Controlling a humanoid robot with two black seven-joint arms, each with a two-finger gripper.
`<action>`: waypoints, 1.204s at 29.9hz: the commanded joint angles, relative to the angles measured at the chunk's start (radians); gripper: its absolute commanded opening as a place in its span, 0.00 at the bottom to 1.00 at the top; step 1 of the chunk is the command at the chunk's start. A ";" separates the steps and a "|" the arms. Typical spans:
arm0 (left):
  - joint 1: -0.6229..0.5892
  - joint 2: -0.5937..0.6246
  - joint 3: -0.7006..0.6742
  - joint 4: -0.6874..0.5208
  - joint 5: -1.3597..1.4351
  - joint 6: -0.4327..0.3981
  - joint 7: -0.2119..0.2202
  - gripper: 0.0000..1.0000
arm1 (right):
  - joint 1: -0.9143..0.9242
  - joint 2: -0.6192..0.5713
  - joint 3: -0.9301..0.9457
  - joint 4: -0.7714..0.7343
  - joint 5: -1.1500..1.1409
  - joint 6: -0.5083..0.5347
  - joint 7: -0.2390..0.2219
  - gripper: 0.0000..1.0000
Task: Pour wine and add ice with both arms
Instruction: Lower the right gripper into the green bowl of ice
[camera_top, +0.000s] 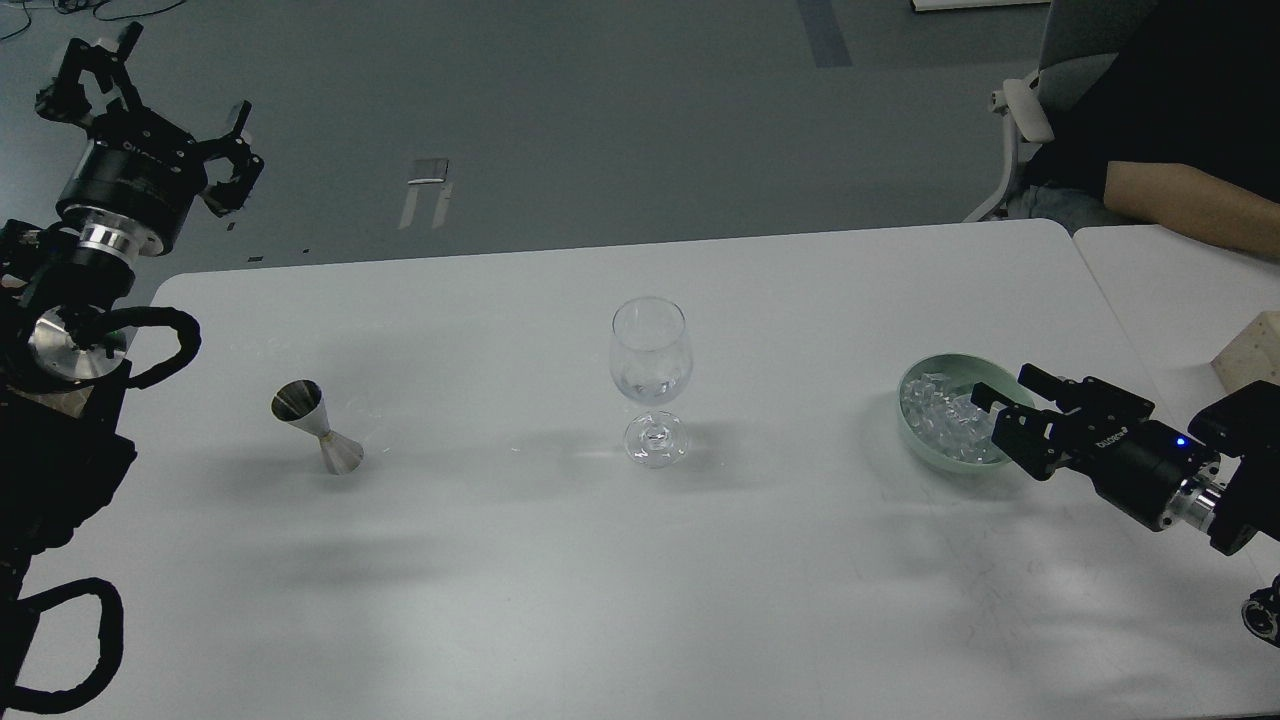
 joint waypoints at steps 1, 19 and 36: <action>0.000 0.000 0.000 0.000 0.000 0.000 0.000 0.98 | 0.002 0.000 0.000 0.000 0.001 0.026 -0.004 0.57; 0.000 0.000 0.000 -0.001 0.001 0.000 0.000 0.98 | 0.058 0.003 0.000 0.003 0.003 0.170 -0.012 0.57; 0.000 0.002 0.000 -0.001 0.001 0.000 0.000 0.98 | 0.090 0.022 0.000 -0.005 0.009 0.258 -0.026 0.54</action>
